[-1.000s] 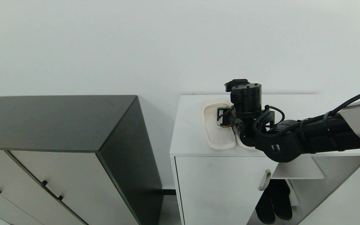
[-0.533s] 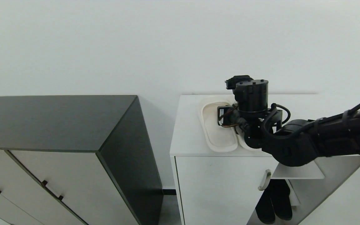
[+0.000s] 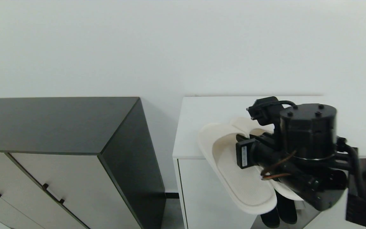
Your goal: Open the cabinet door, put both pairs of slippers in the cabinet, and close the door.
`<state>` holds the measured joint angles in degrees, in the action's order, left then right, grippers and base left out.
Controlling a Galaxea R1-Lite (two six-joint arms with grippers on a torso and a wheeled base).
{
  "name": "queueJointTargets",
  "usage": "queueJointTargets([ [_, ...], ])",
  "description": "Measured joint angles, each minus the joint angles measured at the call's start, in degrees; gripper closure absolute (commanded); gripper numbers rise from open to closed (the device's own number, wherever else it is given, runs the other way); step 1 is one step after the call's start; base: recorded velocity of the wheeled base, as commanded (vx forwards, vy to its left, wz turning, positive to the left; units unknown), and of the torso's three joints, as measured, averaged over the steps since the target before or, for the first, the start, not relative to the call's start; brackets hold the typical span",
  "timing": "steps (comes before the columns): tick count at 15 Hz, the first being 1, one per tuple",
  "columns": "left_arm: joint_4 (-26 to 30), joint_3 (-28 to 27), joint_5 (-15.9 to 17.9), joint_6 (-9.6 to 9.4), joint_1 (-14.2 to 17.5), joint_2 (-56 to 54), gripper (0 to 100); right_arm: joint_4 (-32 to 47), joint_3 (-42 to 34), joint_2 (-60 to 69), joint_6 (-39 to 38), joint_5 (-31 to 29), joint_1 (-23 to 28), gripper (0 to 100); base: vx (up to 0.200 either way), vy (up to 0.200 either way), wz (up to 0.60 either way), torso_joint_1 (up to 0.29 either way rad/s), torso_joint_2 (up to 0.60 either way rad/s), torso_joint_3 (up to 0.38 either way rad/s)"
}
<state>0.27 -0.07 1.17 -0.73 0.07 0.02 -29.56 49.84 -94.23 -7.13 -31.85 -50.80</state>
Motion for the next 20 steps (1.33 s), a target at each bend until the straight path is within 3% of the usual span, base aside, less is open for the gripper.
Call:
queueJointTargets([
  [3,0.00,0.00,-0.02,0.02,-0.05,0.02,100,0.09,-4.56,5.45,-0.61,1.78,-2.47,100,0.000,0.000,0.00,0.000,0.00,0.000],
  [9,0.00,0.00,-0.05,0.07,0.02,0.05,100,-0.16,-5.68,6.83,-0.61,1.48,-3.13,100,0.000,0.000,0.00,0.000,0.00,0.000],
  [20,0.00,-0.02,0.02,0.02,-0.02,0.07,100,-0.13,-6.24,6.72,-0.67,1.34,-3.06,100,-0.200,0.000,0.00,-0.002,0.00,0.003],
])
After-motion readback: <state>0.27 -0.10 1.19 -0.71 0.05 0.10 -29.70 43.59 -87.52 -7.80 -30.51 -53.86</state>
